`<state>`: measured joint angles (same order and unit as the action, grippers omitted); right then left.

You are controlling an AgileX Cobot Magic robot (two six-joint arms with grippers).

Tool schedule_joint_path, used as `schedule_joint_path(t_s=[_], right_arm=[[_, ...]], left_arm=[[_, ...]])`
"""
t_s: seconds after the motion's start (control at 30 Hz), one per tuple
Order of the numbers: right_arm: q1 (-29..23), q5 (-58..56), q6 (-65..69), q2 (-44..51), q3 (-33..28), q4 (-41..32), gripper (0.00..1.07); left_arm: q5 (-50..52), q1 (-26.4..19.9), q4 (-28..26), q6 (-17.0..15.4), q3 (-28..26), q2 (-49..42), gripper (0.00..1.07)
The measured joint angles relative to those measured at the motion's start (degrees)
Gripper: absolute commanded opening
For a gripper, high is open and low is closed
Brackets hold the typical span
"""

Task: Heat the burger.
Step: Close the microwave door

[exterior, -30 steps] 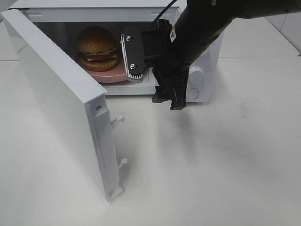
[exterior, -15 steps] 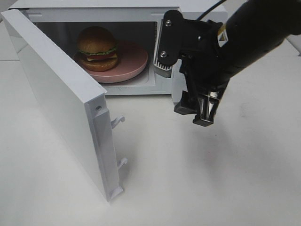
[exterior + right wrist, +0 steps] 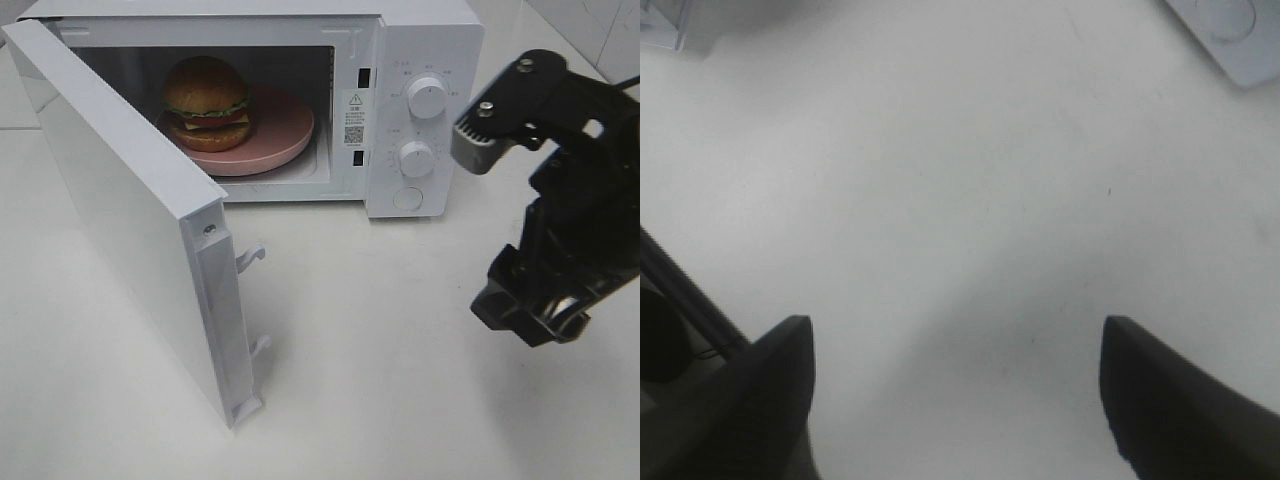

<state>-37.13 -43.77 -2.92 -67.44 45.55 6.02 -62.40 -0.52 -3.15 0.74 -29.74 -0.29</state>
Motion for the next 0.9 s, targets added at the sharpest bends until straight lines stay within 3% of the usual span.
schedule_joint_path(t_s=[0.4, 0.7, 0.9], right_arm=[[0.0, -14.4, 9.7, 13.8, -1.7, -0.5, 0.76], [0.0, -18.7, 11.5, 21.7, -2.3, -0.4, 0.76], [1.2, -18.7, 13.2, 28.4, -8.6, 0.9, 0.76]], left_arm=[[0.0, 0.0, 0.0, 0.0, 0.0, 0.0, 1.00], [0.0, 0.0, 0.0, 0.0, 0.0, 0.0, 1.00], [0.0, 0.0, 0.0, 0.0, 0.0, 0.0, 1.00]])
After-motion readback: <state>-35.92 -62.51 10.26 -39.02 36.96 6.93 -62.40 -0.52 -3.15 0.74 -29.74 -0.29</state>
